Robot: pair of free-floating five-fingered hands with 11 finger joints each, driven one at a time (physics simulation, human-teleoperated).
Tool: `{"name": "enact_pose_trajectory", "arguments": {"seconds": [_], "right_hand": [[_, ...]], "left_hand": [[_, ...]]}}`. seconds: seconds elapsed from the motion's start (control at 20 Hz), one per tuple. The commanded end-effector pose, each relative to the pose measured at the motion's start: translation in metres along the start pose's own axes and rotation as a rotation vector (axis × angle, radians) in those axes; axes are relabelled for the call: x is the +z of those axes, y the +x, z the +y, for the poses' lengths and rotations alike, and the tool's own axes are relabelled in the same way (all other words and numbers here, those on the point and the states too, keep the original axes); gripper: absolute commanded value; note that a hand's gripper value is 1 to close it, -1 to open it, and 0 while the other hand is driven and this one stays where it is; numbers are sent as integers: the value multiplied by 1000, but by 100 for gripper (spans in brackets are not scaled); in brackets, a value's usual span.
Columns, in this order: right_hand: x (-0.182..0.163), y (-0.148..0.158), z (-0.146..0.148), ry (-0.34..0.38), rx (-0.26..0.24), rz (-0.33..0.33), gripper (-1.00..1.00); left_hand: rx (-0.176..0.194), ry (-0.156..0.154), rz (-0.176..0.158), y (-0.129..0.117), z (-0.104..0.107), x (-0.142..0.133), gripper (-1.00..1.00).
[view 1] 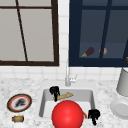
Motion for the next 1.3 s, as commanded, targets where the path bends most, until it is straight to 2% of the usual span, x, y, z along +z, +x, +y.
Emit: {"name": "enact_pose_trajectory", "arguments": {"seconds": [0.0, 0.1, 0.3, 0.35, 0.45, 0.5, 0.65, 0.8, 1.0, 1.1, 1.25], "right_hand": [[0, 0, 0, 0, 0, 0, 0], [0, 0, 0, 0, 0, 0, 0], [0, 0, 0, 0, 0, 0, 0], [0, 0, 0, 0, 0, 0, 0], [0, 0, 0, 0, 0, 0, 0], [0, 0, 0, 0, 0, 0, 0], [0, 0, 0, 0, 0, 0, 0], [0, 0, 0, 0, 0, 0, 0], [0, 0, 0, 0, 0, 0, 0], [0, 0, 0, 0, 0, 0, 0], [0, 0, 0, 0, 0, 0, 0]], "left_hand": [[-18, -41, 21, -13, -27, -26, 100], [-3, -48, 28, -22, -40, -40, 100], [-3, -57, 36, -44, -62, -67, 100], [-8, -61, 33, -50, -67, -72, 100], [-25, -73, 2, -65, -80, -79, 100], [-38, -77, -3, -70, -89, -84, 100], [-40, -79, 2, -82, -112, -99, 100], [-19, -78, 10, -93, -126, -110, 100], [-41, -66, 14, -93, -154, -119, 100], [-34, -55, 22, -88, -166, -120, 100], [-48, -54, -6, -71, -190, -116, 100]]}}
